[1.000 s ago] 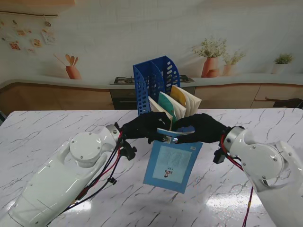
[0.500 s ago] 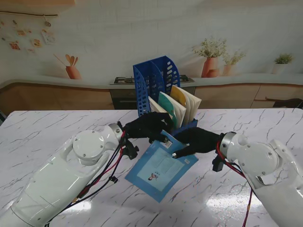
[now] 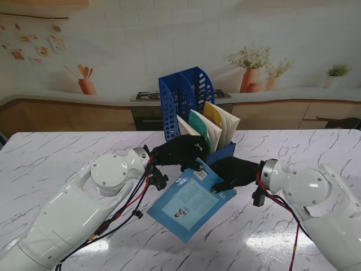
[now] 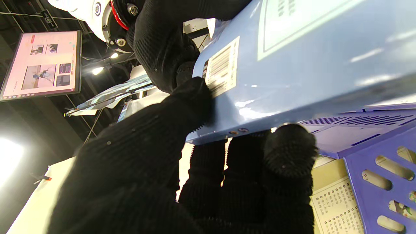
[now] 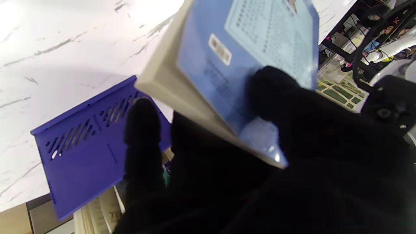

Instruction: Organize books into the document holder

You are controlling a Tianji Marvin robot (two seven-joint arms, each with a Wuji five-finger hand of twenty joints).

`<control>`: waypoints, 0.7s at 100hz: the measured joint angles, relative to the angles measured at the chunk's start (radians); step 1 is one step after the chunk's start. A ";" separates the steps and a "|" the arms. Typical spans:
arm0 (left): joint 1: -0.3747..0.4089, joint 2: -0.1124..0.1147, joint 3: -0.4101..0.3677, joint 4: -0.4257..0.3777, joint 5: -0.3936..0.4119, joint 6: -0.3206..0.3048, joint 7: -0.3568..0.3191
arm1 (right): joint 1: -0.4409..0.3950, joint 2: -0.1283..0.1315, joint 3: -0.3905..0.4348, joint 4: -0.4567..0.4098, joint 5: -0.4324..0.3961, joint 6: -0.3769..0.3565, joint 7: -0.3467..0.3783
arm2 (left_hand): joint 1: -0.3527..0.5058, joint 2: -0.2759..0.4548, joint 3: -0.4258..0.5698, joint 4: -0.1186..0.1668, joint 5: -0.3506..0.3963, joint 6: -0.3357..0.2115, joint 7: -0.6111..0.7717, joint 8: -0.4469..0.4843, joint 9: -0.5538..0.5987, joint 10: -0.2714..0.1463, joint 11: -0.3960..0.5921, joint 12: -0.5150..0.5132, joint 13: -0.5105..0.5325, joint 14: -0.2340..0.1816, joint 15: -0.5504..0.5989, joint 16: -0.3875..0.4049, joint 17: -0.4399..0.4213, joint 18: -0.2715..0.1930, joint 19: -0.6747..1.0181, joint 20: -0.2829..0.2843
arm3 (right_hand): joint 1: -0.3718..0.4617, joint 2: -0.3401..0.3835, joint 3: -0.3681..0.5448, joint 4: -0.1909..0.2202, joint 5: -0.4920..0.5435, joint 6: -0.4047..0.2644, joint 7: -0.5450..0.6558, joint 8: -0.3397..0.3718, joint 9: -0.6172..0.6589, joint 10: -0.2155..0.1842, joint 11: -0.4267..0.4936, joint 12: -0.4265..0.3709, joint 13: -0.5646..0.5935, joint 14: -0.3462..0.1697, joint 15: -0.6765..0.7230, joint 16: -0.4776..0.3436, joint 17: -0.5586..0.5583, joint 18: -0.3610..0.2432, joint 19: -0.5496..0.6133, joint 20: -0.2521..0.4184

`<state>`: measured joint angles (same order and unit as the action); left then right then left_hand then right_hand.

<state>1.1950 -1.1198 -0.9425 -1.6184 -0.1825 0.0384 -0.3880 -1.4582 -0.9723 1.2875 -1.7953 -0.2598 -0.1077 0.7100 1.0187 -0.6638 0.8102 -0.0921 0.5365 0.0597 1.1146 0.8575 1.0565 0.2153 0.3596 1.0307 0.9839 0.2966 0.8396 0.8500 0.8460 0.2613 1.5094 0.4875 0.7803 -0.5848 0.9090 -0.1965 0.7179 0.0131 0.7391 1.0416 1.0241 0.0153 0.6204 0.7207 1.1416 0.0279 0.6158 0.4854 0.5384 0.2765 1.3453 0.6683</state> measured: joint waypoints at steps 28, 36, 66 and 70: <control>-0.008 -0.012 0.009 0.020 -0.009 -0.017 0.039 | -0.033 -0.014 0.009 0.001 -0.006 0.041 -0.113 | 0.000 0.000 0.001 0.000 0.000 0.000 0.000 0.000 0.000 0.000 0.000 0.004 -0.010 0.001 -0.010 -0.002 -0.003 0.001 -0.010 0.002 | -0.042 -0.013 0.085 -0.018 0.031 0.039 0.000 0.147 -0.049 0.026 0.238 0.165 0.004 -0.006 0.363 0.139 0.339 0.000 0.272 0.160; -0.009 -0.016 0.010 0.024 -0.010 -0.018 0.054 | -0.053 -0.025 0.019 0.001 -0.010 0.041 -0.160 | 0.000 0.000 0.001 0.000 0.000 0.000 0.000 0.000 0.000 -0.001 -0.001 0.004 -0.013 0.004 -0.026 -0.002 -0.006 0.002 -0.011 0.002 | -0.049 -0.025 0.086 -0.018 0.052 0.040 0.000 0.147 -0.021 0.034 0.260 0.176 0.022 -0.006 0.459 0.169 0.445 0.001 0.322 0.179; -0.020 -0.024 0.015 0.050 -0.012 -0.017 0.071 | -0.116 -0.057 0.038 -0.012 -0.036 0.024 -0.300 | 0.019 0.041 -0.045 0.000 0.000 0.000 -0.012 -0.077 -0.026 -0.002 -0.027 -0.104 -0.076 0.020 -0.026 -0.001 -0.077 0.010 0.007 0.040 | -0.050 -0.048 0.112 -0.018 0.095 0.098 -0.006 0.147 0.041 0.083 0.312 0.198 0.133 -0.068 0.893 0.402 0.593 0.001 0.455 0.218; -0.019 -0.027 0.016 0.053 -0.012 -0.017 0.083 | -0.121 -0.060 0.040 -0.014 -0.036 0.020 -0.311 | 0.029 0.053 -0.068 0.000 0.000 0.003 -0.033 -0.126 -0.027 -0.002 -0.027 -0.137 -0.099 0.020 -0.014 -0.003 -0.098 0.010 0.021 0.056 | -0.050 -0.048 0.112 -0.018 0.097 0.107 -0.006 0.147 0.044 0.085 0.315 0.198 0.134 -0.068 0.920 0.424 0.597 0.001 0.463 0.219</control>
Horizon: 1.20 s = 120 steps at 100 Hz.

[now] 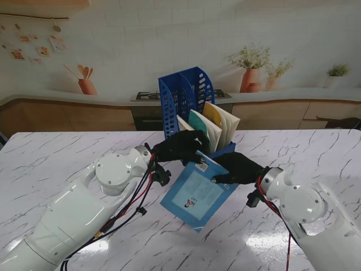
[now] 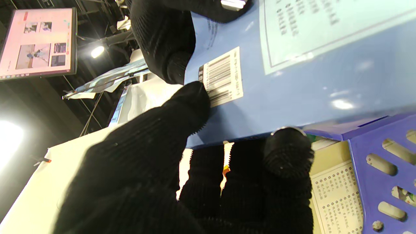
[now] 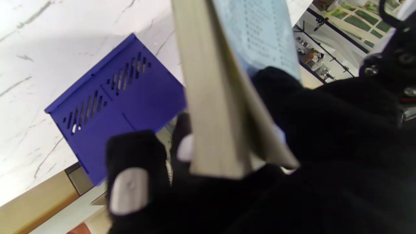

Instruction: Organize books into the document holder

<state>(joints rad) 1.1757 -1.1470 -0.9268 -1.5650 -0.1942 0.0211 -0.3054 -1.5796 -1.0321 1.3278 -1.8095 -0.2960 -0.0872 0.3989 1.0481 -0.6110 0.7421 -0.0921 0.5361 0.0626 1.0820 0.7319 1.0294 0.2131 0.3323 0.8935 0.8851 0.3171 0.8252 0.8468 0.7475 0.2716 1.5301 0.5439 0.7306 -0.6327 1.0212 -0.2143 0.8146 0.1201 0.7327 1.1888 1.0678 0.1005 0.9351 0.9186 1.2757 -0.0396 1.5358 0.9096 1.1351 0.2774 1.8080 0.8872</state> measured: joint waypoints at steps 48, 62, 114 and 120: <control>0.081 0.004 -0.067 -0.060 0.117 0.000 0.025 | -0.088 -0.021 0.130 -0.140 -0.020 0.055 -0.029 | -0.140 0.154 -0.085 0.033 0.000 0.109 -0.468 -0.303 -0.356 0.033 0.090 -0.432 -0.324 0.065 -0.279 -0.230 -0.563 0.076 -0.300 0.114 | -0.010 -0.001 -0.003 0.001 0.034 0.031 -0.001 0.001 0.011 0.012 0.065 0.039 0.033 -0.001 0.039 0.027 0.011 0.000 0.004 0.001; 0.121 0.013 -0.117 -0.100 0.158 0.041 0.021 | -0.103 -0.023 0.190 -0.195 -0.027 0.111 -0.029 | -0.140 0.154 -0.099 0.033 0.000 0.110 -0.493 -0.310 -0.378 0.034 0.058 -0.442 -0.347 0.066 -0.326 -0.254 -0.622 0.077 -0.378 0.077 | -0.010 -0.001 -0.003 0.001 0.034 0.031 -0.001 0.006 0.011 0.012 0.066 0.039 0.034 -0.001 0.039 0.027 0.011 0.000 0.004 0.001; 0.214 0.038 -0.211 -0.121 0.174 0.118 -0.015 | 0.016 -0.040 0.238 -0.313 -0.114 0.354 -0.135 | -0.140 0.154 -0.112 0.033 0.000 0.110 -0.509 -0.310 -0.377 0.034 0.058 -0.446 -0.369 0.069 -0.349 -0.261 -0.638 0.077 -0.399 0.060 | -0.018 -0.001 -0.003 0.001 0.048 0.031 -0.001 0.015 0.021 0.012 0.073 0.058 0.042 -0.001 0.049 0.027 0.012 0.000 0.004 0.002; 0.217 0.039 -0.214 -0.116 0.171 0.123 -0.019 | 0.039 -0.044 0.240 -0.323 -0.117 0.383 -0.140 | -0.140 0.154 -0.112 0.033 0.000 0.110 -0.510 -0.310 -0.377 0.034 0.057 -0.447 -0.369 0.069 -0.349 -0.261 -0.638 0.077 -0.400 0.060 | -0.018 -0.001 -0.003 0.001 0.048 0.031 -0.001 0.024 0.021 0.011 0.073 0.050 0.042 -0.001 0.049 0.027 0.013 0.000 0.004 0.002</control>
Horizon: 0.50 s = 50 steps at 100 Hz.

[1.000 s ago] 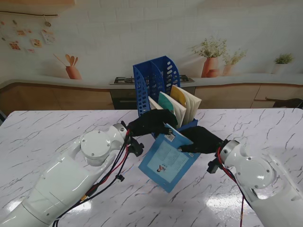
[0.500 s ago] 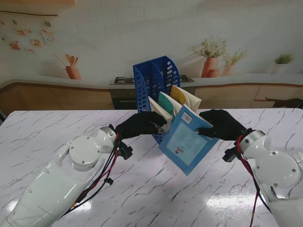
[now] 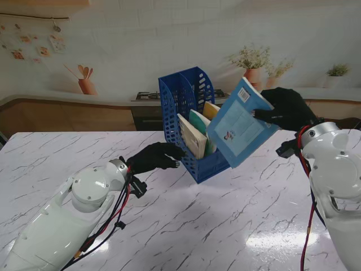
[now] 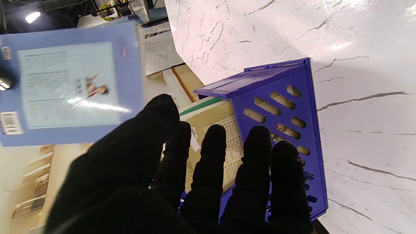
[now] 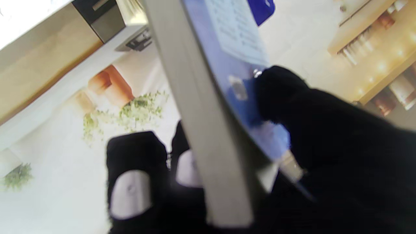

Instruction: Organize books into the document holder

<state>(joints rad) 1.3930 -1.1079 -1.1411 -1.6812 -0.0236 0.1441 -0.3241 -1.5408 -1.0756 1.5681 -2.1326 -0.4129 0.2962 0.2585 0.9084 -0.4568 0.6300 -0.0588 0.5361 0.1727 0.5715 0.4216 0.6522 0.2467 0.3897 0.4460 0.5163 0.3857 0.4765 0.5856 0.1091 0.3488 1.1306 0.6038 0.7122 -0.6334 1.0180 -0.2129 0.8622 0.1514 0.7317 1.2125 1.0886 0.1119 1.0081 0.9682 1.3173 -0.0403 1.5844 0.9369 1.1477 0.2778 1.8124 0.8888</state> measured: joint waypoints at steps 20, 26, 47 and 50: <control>0.005 0.003 -0.004 0.017 -0.009 0.009 -0.010 | 0.082 -0.005 -0.007 -0.007 -0.030 0.048 -0.023 | 0.000 0.013 -0.010 0.000 0.000 0.000 -0.003 0.000 0.000 0.000 0.000 -0.001 0.000 0.000 0.000 0.000 -0.009 0.000 0.000 -0.006 | 0.000 0.000 0.000 0.000 0.000 0.000 0.000 0.001 0.000 0.000 0.001 0.001 0.000 0.000 0.000 0.000 0.001 0.000 0.000 0.000; 0.006 0.003 -0.004 0.020 -0.011 0.011 -0.011 | 0.109 -0.005 -0.016 -0.002 -0.044 0.053 -0.029 | 0.000 0.013 -0.010 0.000 0.000 0.000 -0.004 0.000 0.000 0.000 0.000 -0.001 0.000 0.000 0.000 0.000 -0.009 0.000 0.000 -0.006 | -0.001 0.000 0.000 0.000 0.000 0.000 0.000 0.001 0.000 0.000 0.001 0.001 0.000 0.000 0.000 0.000 0.002 0.000 0.001 0.000; 0.009 0.004 -0.007 0.025 -0.012 0.017 -0.017 | 0.225 -0.005 -0.068 0.084 -0.061 0.063 -0.030 | 0.000 0.013 -0.010 0.000 0.000 0.000 -0.005 0.000 0.000 0.000 0.000 -0.004 0.000 0.000 0.000 0.000 -0.009 0.000 0.000 -0.007 | -0.001 0.000 0.000 0.000 0.000 0.000 0.000 0.001 0.000 0.000 0.001 0.001 0.000 0.000 0.000 0.000 0.004 0.000 0.001 0.000; 0.010 0.005 -0.007 0.025 -0.011 0.019 -0.019 | 0.243 -0.005 -0.077 0.104 -0.064 0.063 -0.028 | 0.000 0.013 -0.010 0.000 0.000 0.000 -0.005 0.000 0.000 0.000 0.000 -0.004 0.000 0.000 0.000 0.000 -0.009 0.000 0.000 -0.007 | -0.001 0.000 0.000 0.000 0.000 0.000 0.000 0.001 0.000 0.000 0.001 0.001 0.000 0.000 0.000 0.000 0.005 0.000 0.001 0.000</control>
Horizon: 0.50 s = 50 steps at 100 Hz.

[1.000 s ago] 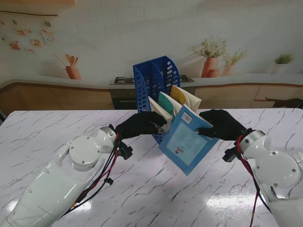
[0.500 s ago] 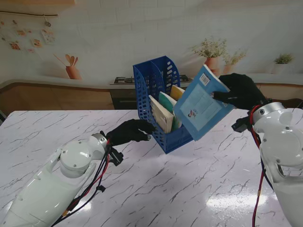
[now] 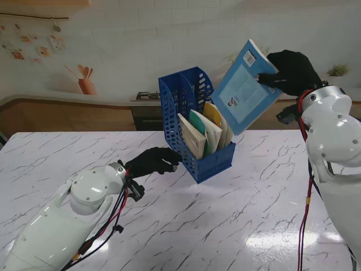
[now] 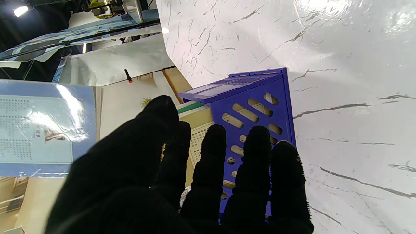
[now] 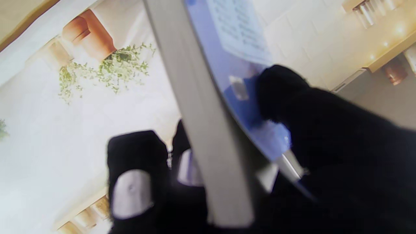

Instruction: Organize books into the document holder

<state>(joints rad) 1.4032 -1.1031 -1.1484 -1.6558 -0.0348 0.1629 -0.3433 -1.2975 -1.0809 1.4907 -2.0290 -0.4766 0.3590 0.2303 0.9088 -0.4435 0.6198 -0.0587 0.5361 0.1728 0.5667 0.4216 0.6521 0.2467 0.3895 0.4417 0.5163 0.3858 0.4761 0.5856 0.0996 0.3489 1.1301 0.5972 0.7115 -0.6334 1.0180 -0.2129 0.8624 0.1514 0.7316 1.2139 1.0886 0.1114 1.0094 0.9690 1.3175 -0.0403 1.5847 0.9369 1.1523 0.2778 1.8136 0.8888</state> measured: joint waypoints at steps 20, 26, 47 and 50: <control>0.003 0.004 -0.003 0.001 0.004 0.014 -0.011 | 0.098 0.006 -0.058 0.108 -0.017 -0.004 0.052 | 0.000 0.000 0.000 0.000 0.000 0.000 0.000 0.000 0.000 0.000 0.000 0.000 0.000 0.000 0.000 0.000 0.000 0.000 0.000 0.000 | 0.000 0.000 0.000 0.000 0.000 0.000 0.000 0.001 0.000 0.000 0.000 0.000 0.000 0.000 0.000 0.000 0.000 0.000 0.000 0.000; 0.003 0.004 -0.003 0.001 0.004 0.017 -0.013 | 0.116 0.010 -0.074 0.125 -0.020 0.000 0.077 | 0.000 0.000 0.000 0.000 0.000 0.000 0.000 0.000 0.000 0.000 0.000 0.000 0.000 0.000 -0.001 0.000 0.000 0.000 0.000 0.000 | 0.000 0.000 0.000 0.000 0.000 0.000 0.000 0.002 0.000 0.000 0.000 0.000 0.000 0.000 0.000 0.000 0.000 0.000 0.000 0.000; 0.004 0.006 -0.003 0.011 0.001 0.023 -0.028 | 0.173 0.021 -0.120 0.195 -0.010 0.001 0.138 | 0.000 0.003 0.000 0.000 0.000 0.000 -0.003 0.000 -0.017 0.000 -0.009 -0.001 -0.010 0.000 -0.001 0.000 -0.001 0.000 0.000 -0.001 | 0.000 0.000 0.000 0.000 0.000 0.000 0.000 0.007 0.000 0.000 0.000 0.000 0.000 0.000 0.000 0.000 0.000 0.000 0.000 0.000; 0.004 0.007 -0.003 0.013 0.000 0.023 -0.029 | 0.181 0.023 -0.127 0.206 -0.010 0.001 0.144 | 0.000 0.011 -0.002 0.000 0.000 0.000 -0.003 0.000 -0.017 0.000 -0.009 -0.001 -0.010 0.000 -0.001 0.000 -0.001 0.000 0.000 -0.001 | 0.000 0.000 0.000 0.000 0.000 0.000 0.000 0.007 0.000 0.000 0.000 0.000 0.000 0.000 0.000 0.000 0.000 0.000 0.000 0.000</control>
<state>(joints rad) 1.4068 -1.0965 -1.1517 -1.6427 -0.0344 0.1860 -0.3723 -1.1167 -1.0582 1.3637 -1.8234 -0.4868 0.3601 0.3745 0.9088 -0.4323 0.6182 -0.0587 0.5361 0.1729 0.5634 0.4215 0.6354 0.2466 0.3809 0.4411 0.5058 0.3858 0.4751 0.5856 0.0987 0.3489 1.1300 0.5967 0.7111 -0.6334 1.0180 -0.2129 0.8626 0.1513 0.7315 1.2208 1.0888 0.1111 1.0095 0.9691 1.3176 -0.0403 1.5847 0.9369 1.1525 0.2778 1.8138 0.8888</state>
